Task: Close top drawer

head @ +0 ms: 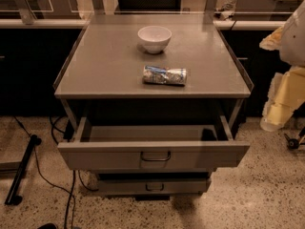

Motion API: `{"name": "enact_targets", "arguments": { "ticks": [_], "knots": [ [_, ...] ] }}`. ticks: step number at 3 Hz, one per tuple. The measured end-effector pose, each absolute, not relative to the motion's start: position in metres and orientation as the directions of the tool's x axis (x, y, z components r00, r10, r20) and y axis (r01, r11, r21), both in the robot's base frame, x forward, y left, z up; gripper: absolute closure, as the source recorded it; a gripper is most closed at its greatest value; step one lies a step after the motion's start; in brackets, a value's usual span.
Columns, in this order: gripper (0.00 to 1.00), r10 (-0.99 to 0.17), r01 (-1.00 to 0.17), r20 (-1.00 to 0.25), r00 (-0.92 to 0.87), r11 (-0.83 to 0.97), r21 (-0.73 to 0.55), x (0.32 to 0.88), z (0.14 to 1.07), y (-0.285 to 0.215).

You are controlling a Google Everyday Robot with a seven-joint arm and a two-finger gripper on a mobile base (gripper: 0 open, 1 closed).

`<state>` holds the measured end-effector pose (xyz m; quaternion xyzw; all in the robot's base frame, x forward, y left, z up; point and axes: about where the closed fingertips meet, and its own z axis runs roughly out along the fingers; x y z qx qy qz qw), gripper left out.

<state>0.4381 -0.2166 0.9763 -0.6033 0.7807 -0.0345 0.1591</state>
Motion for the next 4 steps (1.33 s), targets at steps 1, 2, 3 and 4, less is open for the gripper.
{"name": "enact_targets", "arguments": {
  "ticks": [1,2,3,4],
  "knots": [
    [0.00,-0.953,-0.931,-0.207,-0.221,0.270,-0.246,0.438,0.976,-0.217],
    [0.19,-0.953,-0.931,-0.207,-0.222,0.270,-0.246,0.438,0.976,-0.217],
    [0.41,-0.944,-0.921,-0.231,-0.234,0.292,-0.259,0.438,0.964,-0.217],
    [0.72,-0.925,-0.910,-0.282,-0.255,0.328,-0.254,0.436,0.923,-0.212]
  ]
}}
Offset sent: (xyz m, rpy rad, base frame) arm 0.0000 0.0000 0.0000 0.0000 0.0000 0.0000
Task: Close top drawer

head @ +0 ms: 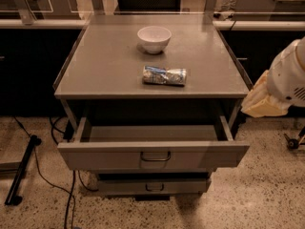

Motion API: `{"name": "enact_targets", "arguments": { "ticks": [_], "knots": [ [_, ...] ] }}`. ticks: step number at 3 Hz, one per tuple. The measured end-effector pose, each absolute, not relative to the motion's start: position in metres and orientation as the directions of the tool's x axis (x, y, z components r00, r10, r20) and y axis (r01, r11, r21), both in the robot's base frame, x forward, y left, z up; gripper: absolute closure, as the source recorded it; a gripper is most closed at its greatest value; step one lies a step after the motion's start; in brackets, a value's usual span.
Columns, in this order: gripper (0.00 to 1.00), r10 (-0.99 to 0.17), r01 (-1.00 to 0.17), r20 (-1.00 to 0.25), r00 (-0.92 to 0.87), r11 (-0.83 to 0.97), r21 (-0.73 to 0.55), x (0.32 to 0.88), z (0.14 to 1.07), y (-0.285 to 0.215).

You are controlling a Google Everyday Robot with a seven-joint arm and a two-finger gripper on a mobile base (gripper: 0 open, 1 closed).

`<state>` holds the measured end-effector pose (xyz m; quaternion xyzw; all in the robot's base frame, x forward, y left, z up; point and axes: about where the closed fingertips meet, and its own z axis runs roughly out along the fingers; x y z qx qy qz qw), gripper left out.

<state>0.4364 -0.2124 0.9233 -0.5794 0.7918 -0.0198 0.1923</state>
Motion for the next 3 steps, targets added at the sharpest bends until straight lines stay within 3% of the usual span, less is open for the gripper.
{"name": "enact_targets", "arguments": {
  "ticks": [1,3],
  "knots": [
    [0.96,-0.915,-0.909,-0.308,-0.262,0.341,-0.239,0.436,0.890,-0.207],
    [1.00,-0.882,-0.922,-0.400,-0.248,0.342,-0.182,0.436,0.791,-0.178]
  ]
}}
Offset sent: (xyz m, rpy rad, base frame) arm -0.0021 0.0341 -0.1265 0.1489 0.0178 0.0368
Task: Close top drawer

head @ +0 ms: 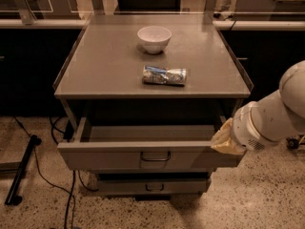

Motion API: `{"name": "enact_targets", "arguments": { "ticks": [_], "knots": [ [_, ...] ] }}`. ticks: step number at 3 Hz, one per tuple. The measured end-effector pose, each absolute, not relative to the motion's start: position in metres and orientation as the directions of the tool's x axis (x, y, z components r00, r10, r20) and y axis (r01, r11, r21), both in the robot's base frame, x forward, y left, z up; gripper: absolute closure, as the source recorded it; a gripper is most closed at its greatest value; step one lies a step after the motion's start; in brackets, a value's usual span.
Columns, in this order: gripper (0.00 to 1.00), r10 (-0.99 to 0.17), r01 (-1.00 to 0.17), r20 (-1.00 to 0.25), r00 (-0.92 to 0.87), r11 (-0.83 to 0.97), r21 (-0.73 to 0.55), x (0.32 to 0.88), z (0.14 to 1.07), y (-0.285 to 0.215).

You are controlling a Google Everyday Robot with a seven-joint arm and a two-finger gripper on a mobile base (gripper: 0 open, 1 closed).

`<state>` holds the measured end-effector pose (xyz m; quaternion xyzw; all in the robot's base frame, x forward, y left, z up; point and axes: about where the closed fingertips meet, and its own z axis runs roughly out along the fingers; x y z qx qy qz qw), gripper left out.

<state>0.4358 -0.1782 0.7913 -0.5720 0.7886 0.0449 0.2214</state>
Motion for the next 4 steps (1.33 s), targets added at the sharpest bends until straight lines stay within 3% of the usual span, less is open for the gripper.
{"name": "enact_targets", "arguments": {
  "ticks": [4],
  "knots": [
    [1.00,-0.902,-0.911,-0.364,-0.232,0.332,-0.243,0.438,0.721,-0.194]
  ]
}}
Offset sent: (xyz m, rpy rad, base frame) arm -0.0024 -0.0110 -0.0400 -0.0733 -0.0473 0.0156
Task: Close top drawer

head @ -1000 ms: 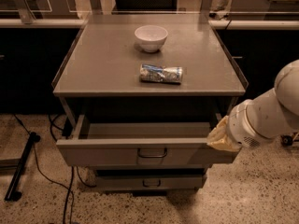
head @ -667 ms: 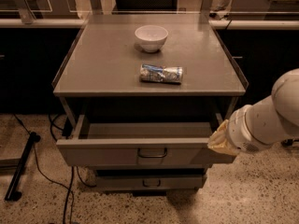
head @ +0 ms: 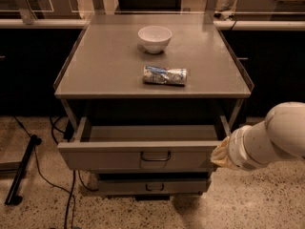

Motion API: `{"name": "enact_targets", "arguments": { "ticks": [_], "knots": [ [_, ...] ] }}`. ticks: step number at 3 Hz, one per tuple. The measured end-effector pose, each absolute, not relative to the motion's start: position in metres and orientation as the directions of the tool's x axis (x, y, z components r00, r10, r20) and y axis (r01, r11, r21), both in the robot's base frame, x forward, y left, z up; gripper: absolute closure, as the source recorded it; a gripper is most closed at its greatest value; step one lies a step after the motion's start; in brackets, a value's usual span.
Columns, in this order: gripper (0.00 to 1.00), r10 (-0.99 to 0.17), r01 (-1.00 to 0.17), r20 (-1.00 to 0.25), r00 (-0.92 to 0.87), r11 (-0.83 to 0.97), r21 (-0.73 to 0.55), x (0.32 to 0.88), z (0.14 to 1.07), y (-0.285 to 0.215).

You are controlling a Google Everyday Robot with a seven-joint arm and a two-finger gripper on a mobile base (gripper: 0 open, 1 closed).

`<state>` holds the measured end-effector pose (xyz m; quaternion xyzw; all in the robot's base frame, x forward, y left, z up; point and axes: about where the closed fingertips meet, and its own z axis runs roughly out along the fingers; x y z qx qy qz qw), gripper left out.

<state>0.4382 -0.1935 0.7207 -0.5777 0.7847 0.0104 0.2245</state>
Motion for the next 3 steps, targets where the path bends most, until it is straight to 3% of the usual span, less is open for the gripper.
{"name": "enact_targets", "arguments": {
  "ticks": [2,3],
  "knots": [
    [1.00,-0.890,-0.906,-0.414,-0.192,0.323,-0.275,0.453,0.671,-0.190],
    [1.00,-0.875,-0.879,-0.470,-0.119,0.313,-0.360,0.470,0.652,-0.185]
  ]
}}
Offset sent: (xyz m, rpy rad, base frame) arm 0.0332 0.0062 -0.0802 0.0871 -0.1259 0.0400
